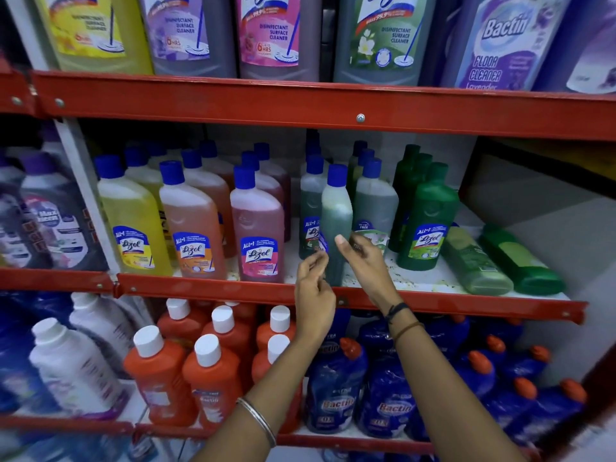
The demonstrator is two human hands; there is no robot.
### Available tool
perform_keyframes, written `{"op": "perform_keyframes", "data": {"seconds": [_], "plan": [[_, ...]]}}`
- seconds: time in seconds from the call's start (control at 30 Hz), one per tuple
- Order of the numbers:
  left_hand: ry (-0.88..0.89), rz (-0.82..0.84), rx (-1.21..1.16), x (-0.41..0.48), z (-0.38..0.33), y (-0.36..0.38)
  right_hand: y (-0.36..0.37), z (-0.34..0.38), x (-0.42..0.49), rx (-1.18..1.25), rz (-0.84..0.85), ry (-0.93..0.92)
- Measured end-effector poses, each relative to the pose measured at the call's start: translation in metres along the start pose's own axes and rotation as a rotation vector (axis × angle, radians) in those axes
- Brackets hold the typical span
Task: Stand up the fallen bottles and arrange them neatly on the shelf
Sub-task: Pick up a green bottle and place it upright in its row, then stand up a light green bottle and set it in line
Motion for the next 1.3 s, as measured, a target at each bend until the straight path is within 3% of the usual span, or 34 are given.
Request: {"op": "perform_keyframes", "data": {"seconds": [0.13, 0.4, 0.8, 0.97, 1.13, 1.2, 1.3], "plan": [[-0.044, -0.025, -0.022, 0.005, 0.0, -0.011, -0.004, -0.003, 0.005, 0.069, -0.019, 0.01], [-0.206, 0.039, 0.056, 0.02, -0.001, -0.006, 0.006, -0.008, 0.01, 0.175, 0.122, 0.117], [-0.074, -0.056, 0.15, 0.007, -0.005, -0.006, 0.004, -0.002, -0.001, 0.054, -0.026, 0.023], [0.26, -0.28, 0.013, -0.012, -0.054, 0.011, -0.049, 0.013, -0.023, -0.083, -0.076, -0.05], [0.287, -0.052, -0.141, 0.003, -0.088, 0.083, -0.18, 0.011, -0.043, -0.214, -0.335, -0.102], [0.219, 0.112, -0.144, 0.008, -0.089, 0.137, -0.231, -0.002, -0.037, -0.35, -0.429, -0.031], [0.022, 0.326, 0.0, 0.013, -0.07, 0.21, -0.27, -0.029, -0.018, -0.555, -0.412, 0.134]]}}
Point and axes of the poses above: each hand's wrist, its own x-axis towards the middle knuckle, its own y-axis out of the palm, z = x × y, the point moved 7 cm from there along x, towards the middle knuckle, and after that the axes turned 2 degrees about z, right-handed, at the moved point
